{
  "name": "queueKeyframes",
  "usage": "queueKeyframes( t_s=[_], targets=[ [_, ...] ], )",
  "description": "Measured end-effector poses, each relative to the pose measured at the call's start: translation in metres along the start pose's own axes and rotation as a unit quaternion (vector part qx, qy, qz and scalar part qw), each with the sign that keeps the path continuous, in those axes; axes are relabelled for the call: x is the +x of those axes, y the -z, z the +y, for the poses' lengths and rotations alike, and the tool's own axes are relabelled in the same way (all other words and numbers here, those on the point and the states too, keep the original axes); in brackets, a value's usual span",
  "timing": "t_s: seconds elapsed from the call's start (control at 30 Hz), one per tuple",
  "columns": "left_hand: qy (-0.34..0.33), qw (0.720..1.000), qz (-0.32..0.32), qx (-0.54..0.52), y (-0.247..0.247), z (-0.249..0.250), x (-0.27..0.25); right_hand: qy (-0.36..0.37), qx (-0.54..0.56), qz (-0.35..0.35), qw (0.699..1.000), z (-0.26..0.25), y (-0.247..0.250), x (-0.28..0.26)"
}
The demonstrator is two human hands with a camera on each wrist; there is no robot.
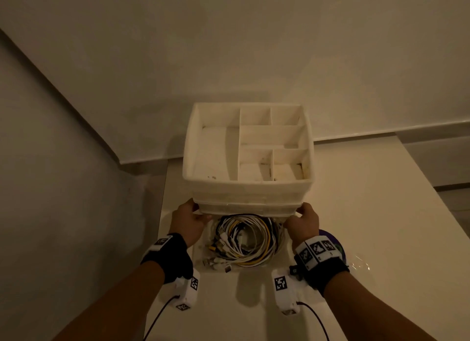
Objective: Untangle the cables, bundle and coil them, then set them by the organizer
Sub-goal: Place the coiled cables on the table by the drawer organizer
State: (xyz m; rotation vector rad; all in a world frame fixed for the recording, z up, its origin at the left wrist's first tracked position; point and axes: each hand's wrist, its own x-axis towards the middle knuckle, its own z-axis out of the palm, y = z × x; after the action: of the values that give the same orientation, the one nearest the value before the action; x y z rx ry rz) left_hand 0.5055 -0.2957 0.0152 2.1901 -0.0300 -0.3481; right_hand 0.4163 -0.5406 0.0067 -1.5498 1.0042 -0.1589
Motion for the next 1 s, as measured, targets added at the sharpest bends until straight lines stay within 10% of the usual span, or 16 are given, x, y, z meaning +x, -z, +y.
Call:
queueKeyframes(
  t_s=[0.37, 0.53, 1.0],
  targets=[
    [0.036, 0.983, -0.085, -0.160, -0.005, 0.002, -0.013, 0.023, -0.091, -0.070, 0.993, 0.001, 0.008, -0.019],
    [-0.069, 0.974, -0.042, -0.210, -0.022, 0.012, -0.018, 0.009, -0.178, -0.062, 0.982, -0.005, -0.010, -0.032],
    [0.035, 0.990, 0.083, -0.107, -0.044, -0.022, 0.002, -0.011, -0.201, -0.019, 0.979, -0.001, -0.018, -0.024]
  ],
)
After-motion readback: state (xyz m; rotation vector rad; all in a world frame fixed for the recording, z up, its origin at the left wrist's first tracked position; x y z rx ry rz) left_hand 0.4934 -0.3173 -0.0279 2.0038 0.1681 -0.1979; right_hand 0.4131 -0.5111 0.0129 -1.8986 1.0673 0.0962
